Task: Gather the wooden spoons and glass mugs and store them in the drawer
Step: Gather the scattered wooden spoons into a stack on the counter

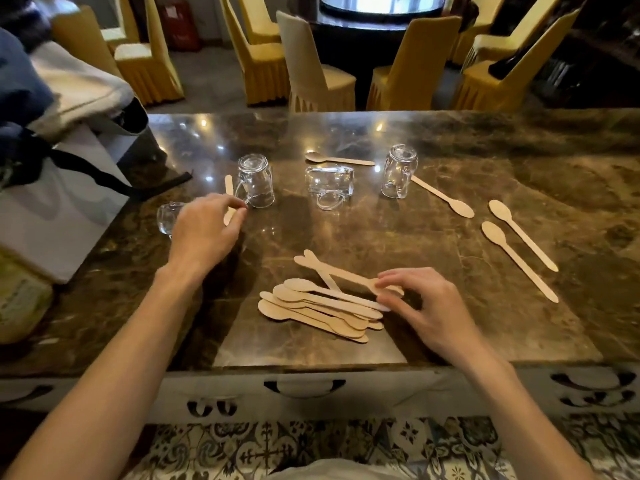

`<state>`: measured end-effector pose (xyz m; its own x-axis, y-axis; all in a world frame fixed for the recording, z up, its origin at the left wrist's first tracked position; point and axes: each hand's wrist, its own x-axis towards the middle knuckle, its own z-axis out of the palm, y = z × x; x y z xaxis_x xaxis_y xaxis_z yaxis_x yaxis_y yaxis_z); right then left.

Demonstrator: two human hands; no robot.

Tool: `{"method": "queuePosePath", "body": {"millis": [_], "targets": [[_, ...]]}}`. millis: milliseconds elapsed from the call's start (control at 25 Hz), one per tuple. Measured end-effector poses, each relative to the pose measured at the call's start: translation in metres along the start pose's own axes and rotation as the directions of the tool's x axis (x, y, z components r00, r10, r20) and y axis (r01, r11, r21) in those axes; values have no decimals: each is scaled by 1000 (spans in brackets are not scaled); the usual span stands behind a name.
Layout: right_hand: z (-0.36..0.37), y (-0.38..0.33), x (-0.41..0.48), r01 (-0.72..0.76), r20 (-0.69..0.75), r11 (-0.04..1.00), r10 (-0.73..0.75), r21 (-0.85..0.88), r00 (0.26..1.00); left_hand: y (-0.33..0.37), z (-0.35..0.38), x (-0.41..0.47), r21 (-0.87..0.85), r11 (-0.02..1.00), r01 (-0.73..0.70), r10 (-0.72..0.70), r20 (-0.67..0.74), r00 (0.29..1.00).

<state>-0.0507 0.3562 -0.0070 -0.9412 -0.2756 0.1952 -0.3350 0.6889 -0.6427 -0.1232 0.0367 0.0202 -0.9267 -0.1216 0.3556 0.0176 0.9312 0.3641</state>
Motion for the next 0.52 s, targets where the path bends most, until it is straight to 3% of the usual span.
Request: {"method": "queuePosePath", "body": {"millis": [120,240,360,520], "targets": [[19,-6,-3,48,87,999,-49,13,995,-16,-11,35,117,982,147,-143,-39,989],[26,-8,-6,60,105,998,-61,15,993,-23,-14,63,216,942,259,-293,148,944],[27,-11,-6,59,109,998,-57,-13,992,-27,-8,79,295,910,291,-388,358,849],[24,-13,-6,58,117,998,-56,-12,992,-25,0,88,350,892,285,-420,412,808]]}}
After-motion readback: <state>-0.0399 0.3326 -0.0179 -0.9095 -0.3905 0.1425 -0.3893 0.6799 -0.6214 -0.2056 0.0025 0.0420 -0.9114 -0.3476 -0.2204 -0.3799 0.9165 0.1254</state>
